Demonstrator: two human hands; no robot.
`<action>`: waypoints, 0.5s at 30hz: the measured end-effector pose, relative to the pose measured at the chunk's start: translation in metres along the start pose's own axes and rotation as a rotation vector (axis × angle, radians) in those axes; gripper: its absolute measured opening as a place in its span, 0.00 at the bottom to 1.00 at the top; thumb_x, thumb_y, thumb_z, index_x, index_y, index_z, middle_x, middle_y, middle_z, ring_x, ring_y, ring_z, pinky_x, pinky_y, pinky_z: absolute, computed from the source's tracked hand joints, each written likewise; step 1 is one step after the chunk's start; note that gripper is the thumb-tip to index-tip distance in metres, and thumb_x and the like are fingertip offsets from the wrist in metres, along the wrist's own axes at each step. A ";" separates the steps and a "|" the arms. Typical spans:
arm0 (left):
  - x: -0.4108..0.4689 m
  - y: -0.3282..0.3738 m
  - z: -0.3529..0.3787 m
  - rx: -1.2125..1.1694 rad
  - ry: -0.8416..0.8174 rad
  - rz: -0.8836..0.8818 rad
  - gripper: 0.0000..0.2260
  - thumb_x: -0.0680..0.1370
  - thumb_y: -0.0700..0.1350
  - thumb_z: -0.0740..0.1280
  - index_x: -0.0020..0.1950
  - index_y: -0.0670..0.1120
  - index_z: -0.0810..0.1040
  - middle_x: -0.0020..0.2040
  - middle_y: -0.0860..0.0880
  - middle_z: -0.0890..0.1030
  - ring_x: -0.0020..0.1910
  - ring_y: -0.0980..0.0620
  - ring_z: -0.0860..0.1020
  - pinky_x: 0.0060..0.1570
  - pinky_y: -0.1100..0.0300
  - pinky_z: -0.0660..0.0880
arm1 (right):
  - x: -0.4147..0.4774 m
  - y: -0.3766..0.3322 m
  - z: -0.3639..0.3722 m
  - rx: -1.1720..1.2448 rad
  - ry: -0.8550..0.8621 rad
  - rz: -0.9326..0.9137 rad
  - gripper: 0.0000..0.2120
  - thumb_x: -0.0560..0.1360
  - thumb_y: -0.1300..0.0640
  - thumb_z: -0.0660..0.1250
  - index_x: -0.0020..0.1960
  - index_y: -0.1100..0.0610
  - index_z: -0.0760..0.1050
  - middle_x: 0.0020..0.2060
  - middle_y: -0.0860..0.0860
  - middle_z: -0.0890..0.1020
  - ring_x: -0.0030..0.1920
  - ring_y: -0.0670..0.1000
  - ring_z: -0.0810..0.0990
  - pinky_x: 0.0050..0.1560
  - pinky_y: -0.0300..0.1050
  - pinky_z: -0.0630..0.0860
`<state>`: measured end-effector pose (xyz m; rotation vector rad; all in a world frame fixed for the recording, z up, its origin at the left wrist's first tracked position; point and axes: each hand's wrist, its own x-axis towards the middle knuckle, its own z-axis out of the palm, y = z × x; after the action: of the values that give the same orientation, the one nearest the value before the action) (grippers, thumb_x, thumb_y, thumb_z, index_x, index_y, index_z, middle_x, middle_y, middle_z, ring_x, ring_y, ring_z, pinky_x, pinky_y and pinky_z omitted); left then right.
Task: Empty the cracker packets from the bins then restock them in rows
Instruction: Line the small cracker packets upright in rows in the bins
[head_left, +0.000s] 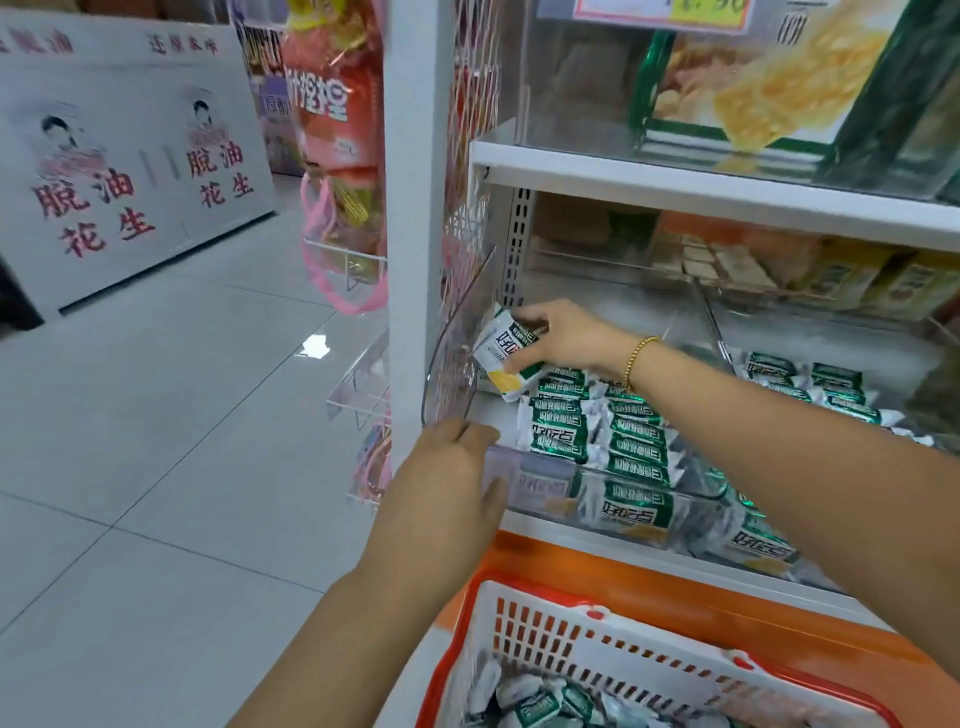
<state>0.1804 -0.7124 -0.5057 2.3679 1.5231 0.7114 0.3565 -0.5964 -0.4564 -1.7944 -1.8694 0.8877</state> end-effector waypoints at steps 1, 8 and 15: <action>0.000 0.000 0.000 0.006 0.001 -0.002 0.18 0.80 0.50 0.61 0.70 0.53 0.67 0.67 0.55 0.69 0.65 0.58 0.68 0.57 0.68 0.66 | 0.000 0.003 0.000 -0.017 -0.041 -0.001 0.35 0.69 0.60 0.76 0.73 0.59 0.66 0.64 0.49 0.74 0.57 0.47 0.73 0.47 0.29 0.73; 0.001 0.000 0.001 0.057 -0.012 0.020 0.20 0.80 0.48 0.63 0.72 0.54 0.65 0.69 0.56 0.67 0.68 0.58 0.65 0.62 0.67 0.65 | 0.014 0.005 0.020 -0.437 -0.092 -0.065 0.36 0.70 0.54 0.75 0.74 0.55 0.65 0.72 0.54 0.69 0.64 0.55 0.75 0.56 0.40 0.72; -0.001 -0.002 0.003 0.074 -0.003 0.054 0.22 0.79 0.46 0.63 0.73 0.52 0.64 0.70 0.54 0.68 0.67 0.57 0.66 0.61 0.67 0.65 | 0.027 0.019 0.045 -0.722 0.047 -0.058 0.38 0.67 0.46 0.76 0.73 0.53 0.67 0.66 0.59 0.72 0.70 0.62 0.64 0.68 0.56 0.66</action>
<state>0.1801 -0.7123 -0.5089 2.4712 1.5149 0.6736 0.3370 -0.5779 -0.5055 -2.0908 -2.3827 0.1286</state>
